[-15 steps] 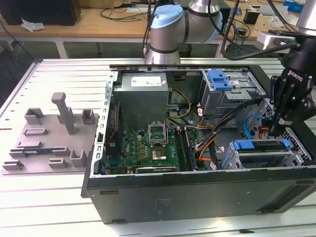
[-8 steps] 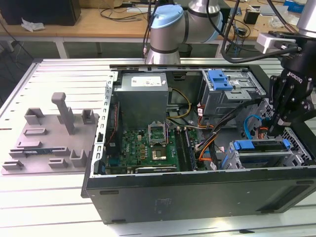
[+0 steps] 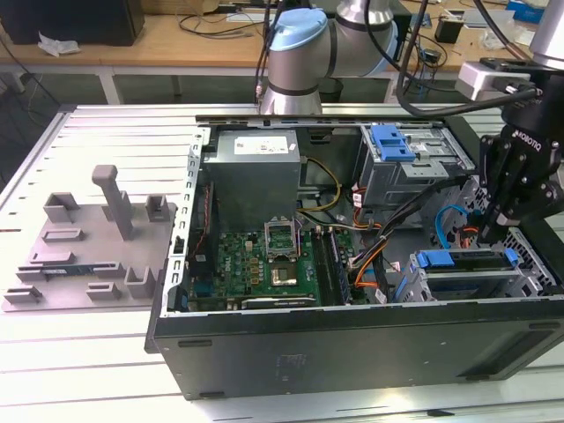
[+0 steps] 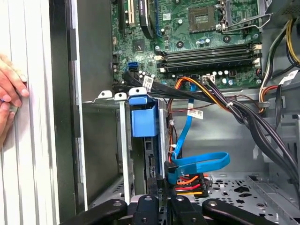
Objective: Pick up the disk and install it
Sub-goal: 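Insert the first disk wire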
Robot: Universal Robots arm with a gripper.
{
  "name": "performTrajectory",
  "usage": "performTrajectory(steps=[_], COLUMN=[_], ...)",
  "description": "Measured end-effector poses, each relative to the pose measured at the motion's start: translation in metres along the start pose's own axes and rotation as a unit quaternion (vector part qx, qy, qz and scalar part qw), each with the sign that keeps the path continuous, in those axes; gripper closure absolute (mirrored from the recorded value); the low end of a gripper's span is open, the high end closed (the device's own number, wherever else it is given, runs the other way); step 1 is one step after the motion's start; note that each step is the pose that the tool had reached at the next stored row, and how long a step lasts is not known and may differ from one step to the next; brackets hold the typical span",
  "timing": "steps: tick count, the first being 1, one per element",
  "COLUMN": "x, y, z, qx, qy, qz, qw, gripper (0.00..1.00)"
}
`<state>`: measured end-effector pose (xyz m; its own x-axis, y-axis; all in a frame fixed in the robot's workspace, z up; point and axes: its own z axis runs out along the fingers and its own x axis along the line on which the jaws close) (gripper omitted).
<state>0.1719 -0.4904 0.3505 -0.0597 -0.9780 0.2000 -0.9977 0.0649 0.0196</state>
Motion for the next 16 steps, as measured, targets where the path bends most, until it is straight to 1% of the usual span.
performTrajectory(steps=[3, 5, 6, 7, 8, 10, 12, 15, 16], x=[0.0021, 0.0048, 0.0068, 0.0080, 0.0096, 0.0135, 0.0171, 0.0213, 0.0220], y=[0.0008, 0.0016, 0.0023, 0.0026, 0.0030, 0.0029, 0.0028, 0.0030, 0.0031], z=[0.0004, 0.0010, 0.0014, 0.0017, 0.0020, 0.0028, 0.0035, 0.0043, 0.0044], qx=[0.0014, 0.0023, 0.0028, 0.0031, 0.0036, 0.0076, 0.0089, 0.0097, 0.0097], qy=[-0.0037, -0.0082, -0.0117, -0.0139, -0.0171, -0.0430, -0.0546, -0.0629, -0.0644], qz=[-0.005, -0.006, -0.007, -0.007, -0.007, -0.008, -0.009, -0.010, -0.010], qw=[1.0000, 0.9999, 0.9999, 0.9999, 0.9998, 0.9990, 0.9984, 0.9979, 0.9978], gripper=[0.84, 0.84, 0.84, 0.84, 0.84, 0.84, 0.84, 0.84, 0.84])
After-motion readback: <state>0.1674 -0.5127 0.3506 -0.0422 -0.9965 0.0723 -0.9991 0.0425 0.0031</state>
